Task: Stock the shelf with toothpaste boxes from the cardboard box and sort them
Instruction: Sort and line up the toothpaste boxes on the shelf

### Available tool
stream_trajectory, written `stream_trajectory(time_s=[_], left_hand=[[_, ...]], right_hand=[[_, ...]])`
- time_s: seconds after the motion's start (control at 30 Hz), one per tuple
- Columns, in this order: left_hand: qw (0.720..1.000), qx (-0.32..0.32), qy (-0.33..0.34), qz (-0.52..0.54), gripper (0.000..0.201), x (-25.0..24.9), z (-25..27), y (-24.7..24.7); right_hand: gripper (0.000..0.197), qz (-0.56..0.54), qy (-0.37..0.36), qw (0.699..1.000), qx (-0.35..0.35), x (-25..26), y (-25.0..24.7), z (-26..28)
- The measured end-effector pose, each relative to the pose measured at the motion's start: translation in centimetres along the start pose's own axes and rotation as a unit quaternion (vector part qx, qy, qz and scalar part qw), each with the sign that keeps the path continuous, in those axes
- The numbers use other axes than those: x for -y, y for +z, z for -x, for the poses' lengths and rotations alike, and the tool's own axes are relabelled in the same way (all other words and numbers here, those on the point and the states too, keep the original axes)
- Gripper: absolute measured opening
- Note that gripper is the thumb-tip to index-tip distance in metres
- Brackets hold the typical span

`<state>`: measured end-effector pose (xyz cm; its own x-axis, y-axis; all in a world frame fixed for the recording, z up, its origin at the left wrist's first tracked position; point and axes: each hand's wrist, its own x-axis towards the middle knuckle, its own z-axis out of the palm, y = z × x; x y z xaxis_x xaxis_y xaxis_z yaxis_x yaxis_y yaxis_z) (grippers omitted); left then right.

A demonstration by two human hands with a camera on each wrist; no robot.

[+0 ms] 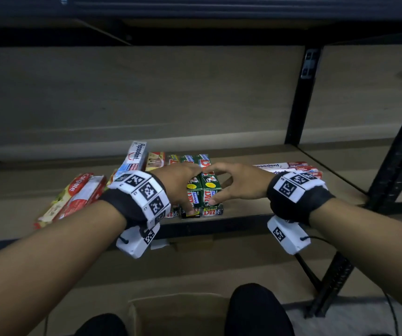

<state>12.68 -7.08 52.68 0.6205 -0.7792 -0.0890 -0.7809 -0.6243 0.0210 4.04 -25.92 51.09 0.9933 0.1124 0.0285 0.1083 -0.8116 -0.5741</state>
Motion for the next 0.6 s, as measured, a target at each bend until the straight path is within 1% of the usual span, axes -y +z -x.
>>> stream_trajectory(time_s=[0.17,0.3,0.4,0.53,0.6], left_hand=[[0.999,-0.033,0.019,-0.023,0.124,0.8,0.4,1.8],[0.995,-0.083,0.048,-0.026,0.111,1.4,0.8,2.7],[0.993,-0.103,0.052,-0.006,0.106,1.5,1.4,3.0],[0.986,-0.147,0.079,0.029,0.087,0.8,2.7,2.8],[0.98,-0.173,0.086,0.057,0.084,0.6,3.1,2.8]], right_hand=[[0.076,-0.027,-0.02,0.997,-0.066,-0.4,2.0,0.1],[0.07,-0.019,-0.022,0.993,-0.112,-1.0,3.4,0.1],[0.064,-0.033,-0.021,0.991,-0.124,-1.3,4.2,0.2],[0.057,-0.071,-0.028,0.988,-0.134,-1.3,4.8,0.7],[0.055,-0.091,-0.031,0.986,-0.139,-1.5,4.8,1.0]])
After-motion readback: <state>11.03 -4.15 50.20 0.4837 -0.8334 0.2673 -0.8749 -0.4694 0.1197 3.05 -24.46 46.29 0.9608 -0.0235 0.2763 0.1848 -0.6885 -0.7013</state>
